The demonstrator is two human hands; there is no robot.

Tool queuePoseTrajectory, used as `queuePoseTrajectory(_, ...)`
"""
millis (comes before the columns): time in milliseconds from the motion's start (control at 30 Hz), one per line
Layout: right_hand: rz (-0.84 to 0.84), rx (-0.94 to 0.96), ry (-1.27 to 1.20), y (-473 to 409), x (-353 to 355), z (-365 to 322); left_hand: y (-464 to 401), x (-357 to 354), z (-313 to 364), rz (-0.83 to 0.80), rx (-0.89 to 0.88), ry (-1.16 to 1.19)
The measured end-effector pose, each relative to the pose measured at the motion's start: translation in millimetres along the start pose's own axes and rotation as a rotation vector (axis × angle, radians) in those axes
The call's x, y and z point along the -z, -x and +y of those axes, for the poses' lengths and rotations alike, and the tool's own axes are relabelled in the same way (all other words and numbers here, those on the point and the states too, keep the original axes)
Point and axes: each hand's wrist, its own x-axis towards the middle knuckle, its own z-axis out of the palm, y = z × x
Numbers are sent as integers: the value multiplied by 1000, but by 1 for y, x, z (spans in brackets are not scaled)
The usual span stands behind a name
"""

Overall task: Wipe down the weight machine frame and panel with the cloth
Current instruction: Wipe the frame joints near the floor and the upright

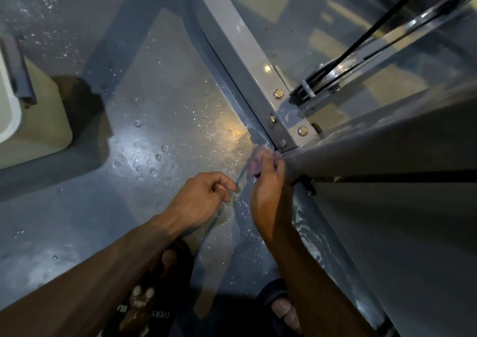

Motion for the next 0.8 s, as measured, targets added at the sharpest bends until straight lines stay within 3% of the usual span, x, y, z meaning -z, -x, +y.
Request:
queuePoseTrajectory(100, -89, -70, -150, -24, -1, -18, -1, -3, 1, 4, -12, -14)
queuePoseTrajectory(200, -62, 5, -200, -22, 7, -27, -2, -5, 2, 47, -16, 62)
queuePoseTrajectory(267, -21, 42, -429, 0, 17, -21, -5, -2, 3, 83, -21, 129)
queuePoseTrajectory(333, -48, -125, -570, 17, 22, -14, -7, 0, 5, 91, -42, 220)
queuePoseTrajectory(433, -111, -578, -797, 14, 24, -5, -7, 0, 13, 17, -48, 385)
queuePoseTrajectory(500, -150, -769, -939, 17, 28, -8, -5, -1, 17, -48, -49, 461)
queuePoseTrajectory(667, -204, -791, -1169, 29, 38, -14, -1, -1, 14, -167, -49, 566)
queuePoseTrajectory(800, -347, -694, -1011, 33, 36, -7, 5, -1, 8, -134, -133, 591)
